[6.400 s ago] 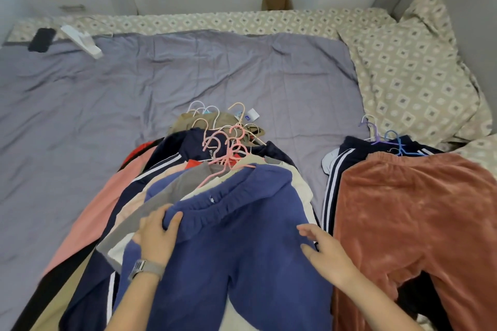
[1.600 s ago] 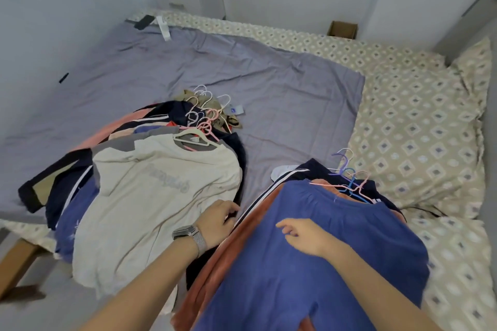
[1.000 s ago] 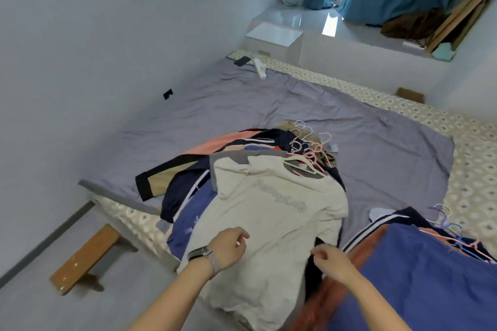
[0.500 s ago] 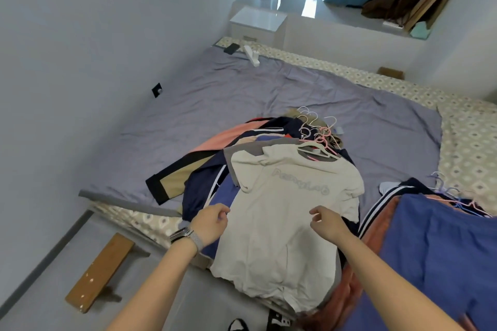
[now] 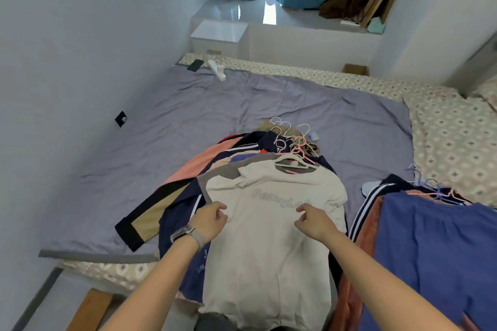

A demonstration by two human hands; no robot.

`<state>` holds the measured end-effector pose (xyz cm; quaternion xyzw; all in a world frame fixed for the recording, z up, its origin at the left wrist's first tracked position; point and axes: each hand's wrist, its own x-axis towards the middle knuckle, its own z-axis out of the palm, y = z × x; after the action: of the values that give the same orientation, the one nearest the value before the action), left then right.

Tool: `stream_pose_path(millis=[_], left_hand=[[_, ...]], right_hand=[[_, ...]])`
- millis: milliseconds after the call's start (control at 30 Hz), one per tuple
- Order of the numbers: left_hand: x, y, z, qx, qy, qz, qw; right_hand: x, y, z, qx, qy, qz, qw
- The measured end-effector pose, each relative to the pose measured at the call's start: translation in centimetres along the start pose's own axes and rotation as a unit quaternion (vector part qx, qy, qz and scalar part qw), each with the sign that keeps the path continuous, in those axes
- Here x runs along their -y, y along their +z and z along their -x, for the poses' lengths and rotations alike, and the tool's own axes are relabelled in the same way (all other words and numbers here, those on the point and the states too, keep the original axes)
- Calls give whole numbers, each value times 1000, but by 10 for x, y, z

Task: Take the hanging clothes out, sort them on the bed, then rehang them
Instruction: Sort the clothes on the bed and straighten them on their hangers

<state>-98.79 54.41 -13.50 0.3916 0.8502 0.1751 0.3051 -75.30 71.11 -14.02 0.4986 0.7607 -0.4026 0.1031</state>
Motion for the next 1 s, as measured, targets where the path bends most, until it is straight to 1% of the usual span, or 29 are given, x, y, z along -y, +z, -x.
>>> stream_pose_path(millis=[133,333,400,467,567,700,767,833,900,967,1000], left_hand=[[-15,10,-45,6,13,7,1000],[-24,7,-114,83,5,11,996],[-25,9,-141,116,13,-4,993],[-25,16,-167,136,43,-25,990],[-25,31,-202,138,106,-32,984],[-15,56,-241,160,154,-68,973],[-9,68,-260,180,185,-105,960],[-1,81,-278,201,223,-167,939],[2,92,-294,204,234,-208,928],[2,106,-311,190,210,-204,937],[-4,111,-319,183,181,-193,947]], right_hand=[[1,-4,-8,-21,32,-37,999],[7,-2,-9,-73,83,-92,990],[9,-1,-12,-92,108,-106,984],[9,2,-20,-104,131,-109,980],[11,8,-39,-104,154,-115,976],[12,17,-64,-115,172,-142,968],[10,21,-74,-124,180,-160,963],[7,24,-80,-132,191,-178,956],[1,28,-82,-141,198,-178,953],[-7,34,-82,-151,196,-162,955],[-12,38,-81,-155,196,-155,956]])
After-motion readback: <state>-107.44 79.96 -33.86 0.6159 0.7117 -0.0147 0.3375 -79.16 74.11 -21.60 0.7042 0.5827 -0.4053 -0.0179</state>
